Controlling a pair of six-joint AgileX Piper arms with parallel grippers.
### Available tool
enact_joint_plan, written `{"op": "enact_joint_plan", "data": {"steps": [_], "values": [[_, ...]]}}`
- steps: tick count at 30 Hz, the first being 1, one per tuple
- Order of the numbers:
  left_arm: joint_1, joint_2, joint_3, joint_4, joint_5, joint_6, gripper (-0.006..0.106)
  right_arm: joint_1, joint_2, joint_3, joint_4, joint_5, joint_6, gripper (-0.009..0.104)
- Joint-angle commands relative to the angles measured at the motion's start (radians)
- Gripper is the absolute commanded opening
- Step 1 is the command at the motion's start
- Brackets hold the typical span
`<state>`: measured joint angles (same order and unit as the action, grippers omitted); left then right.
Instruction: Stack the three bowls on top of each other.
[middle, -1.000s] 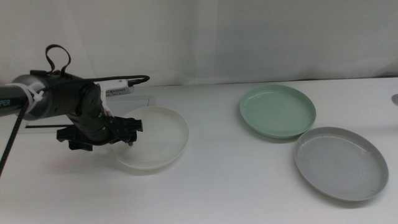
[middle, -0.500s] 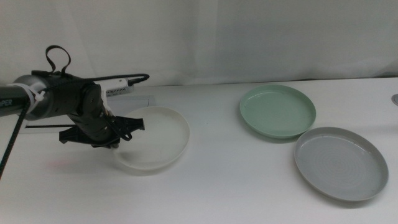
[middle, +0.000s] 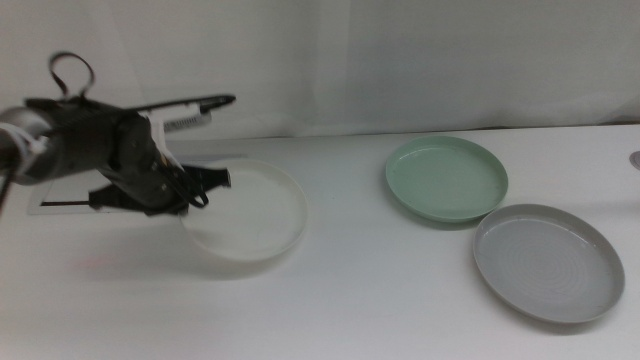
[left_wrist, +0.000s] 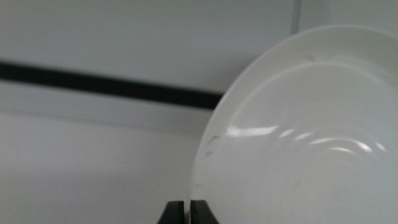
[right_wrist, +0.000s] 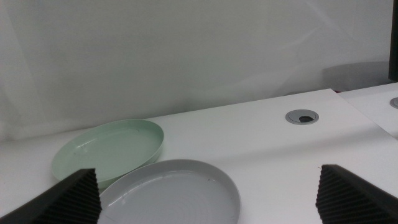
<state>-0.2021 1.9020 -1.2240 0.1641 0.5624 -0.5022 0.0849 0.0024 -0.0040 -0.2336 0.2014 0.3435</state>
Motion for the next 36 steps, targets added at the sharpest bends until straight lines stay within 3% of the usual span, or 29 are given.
{"op": "enact_joint_plan", "data": {"steps": [1, 6, 10, 11, 24, 36], "values": [[-0.007, -0.063, -0.001, 0.004, 0.011, 0.017, -0.003, 0.004, -0.032, 0.039, -0.002, -0.013, -0.003, 0.094], [-0.007, -0.198, -0.001, -0.005, 0.087, 0.064, -0.003, 0.004, -0.032, 0.039, -0.002, -0.013, -0.003, 0.094], [-0.018, -0.366, 0.011, -0.190, 0.165, 0.252, -0.003, 0.004, -0.032, 0.039, -0.002, -0.013, -0.003, 0.094], [-0.027, -0.388, 0.022, -0.200, 0.173, 0.260, -0.003, 0.004, -0.032, 0.039, -0.002, -0.013, -0.003, 0.094], [-0.399, -0.486, 0.141, -0.195, 0.126, 0.183, -0.003, 0.004, -0.032, 0.039, -0.002, -0.013, -0.003, 0.094], [-0.425, -0.459, 0.366, -0.205, -0.045, 0.144, -0.003, 0.004, -0.032, 0.039, -0.002, -0.013, -0.003, 0.094]]}}
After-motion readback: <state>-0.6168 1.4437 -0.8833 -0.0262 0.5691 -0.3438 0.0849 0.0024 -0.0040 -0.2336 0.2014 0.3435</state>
